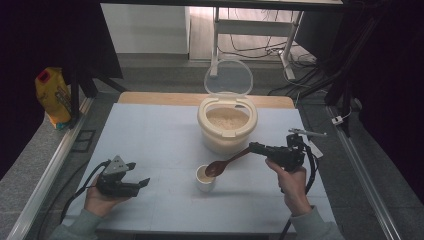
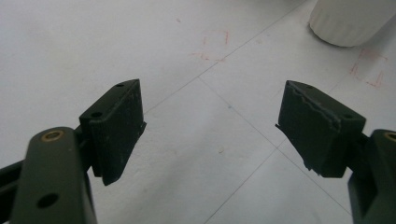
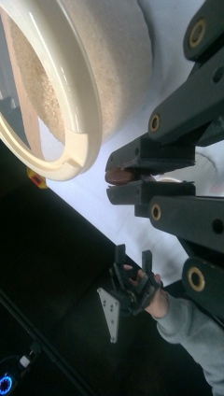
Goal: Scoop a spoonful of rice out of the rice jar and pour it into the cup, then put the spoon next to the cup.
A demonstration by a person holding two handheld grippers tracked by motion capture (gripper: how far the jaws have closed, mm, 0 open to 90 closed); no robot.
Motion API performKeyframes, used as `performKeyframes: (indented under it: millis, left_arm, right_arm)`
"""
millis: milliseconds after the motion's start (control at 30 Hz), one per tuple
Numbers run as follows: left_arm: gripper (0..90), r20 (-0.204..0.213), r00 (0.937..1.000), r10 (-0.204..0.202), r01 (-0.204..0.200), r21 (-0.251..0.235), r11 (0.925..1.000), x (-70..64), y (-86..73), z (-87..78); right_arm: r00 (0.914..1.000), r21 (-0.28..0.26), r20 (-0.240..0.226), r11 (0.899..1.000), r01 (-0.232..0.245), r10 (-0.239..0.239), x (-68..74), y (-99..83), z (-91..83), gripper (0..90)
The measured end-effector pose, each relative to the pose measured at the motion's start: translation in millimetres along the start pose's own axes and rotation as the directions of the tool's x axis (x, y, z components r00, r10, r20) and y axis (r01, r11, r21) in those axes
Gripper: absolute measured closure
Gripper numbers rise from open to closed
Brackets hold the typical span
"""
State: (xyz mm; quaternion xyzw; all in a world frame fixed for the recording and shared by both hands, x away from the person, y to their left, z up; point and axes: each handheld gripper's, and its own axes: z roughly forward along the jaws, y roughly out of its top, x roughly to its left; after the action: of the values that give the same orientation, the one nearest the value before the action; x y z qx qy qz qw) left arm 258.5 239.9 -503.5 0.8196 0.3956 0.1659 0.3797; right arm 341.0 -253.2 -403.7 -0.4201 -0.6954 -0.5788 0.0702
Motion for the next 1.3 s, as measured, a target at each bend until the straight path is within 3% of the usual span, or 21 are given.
performKeyframes:
  millis: [267, 467, 800, 1100, 1300]
  left_arm:
    - [22.0, 0.0, 1.0, -0.002, 0.002, -0.002, 1.0, 0.4, 0.3, 0.0]
    - [22.0, 0.0, 1.0, 0.001, -0.001, 0.003, 1.0, 0.1, 0.3, 1.4]
    - [22.0, -0.002, 1.0, 0.002, -0.002, 0.004, 1.0, 0.0, 0.2, 1.3]
    - [22.0, -0.006, 1.0, 0.007, -0.007, 0.006, 1.0, -0.4, -0.1, 1.6]
    - [21.9, -0.007, 0.9999, 0.008, -0.008, 0.01, 0.9999, -0.5, -0.1, 1.8]
  right_arm:
    - [0.9987, 0.083, -0.047, 0.996, -0.014, 0.018, -1.9, -7.6, -5.5, 83.5]
    - [0.9982, 0.142, -0.052, 0.99, -0.022, 0.03, -8.0, -14.5, -2.7, 83.5]
    - [0.9997, 0.229, -0.017, 0.973, -0.013, 0.017, -16.0, -23.6, 18.2, 83.4]
    - [0.9994, 0.286, 0.012, 0.958, -0.034, 0.032, -29.1, -29.1, 39.4, 83.3]
    - [0.9973, 0.303, 0.013, 0.95, -0.073, 0.073, -40.7, -29.4, 49.4, 81.7]
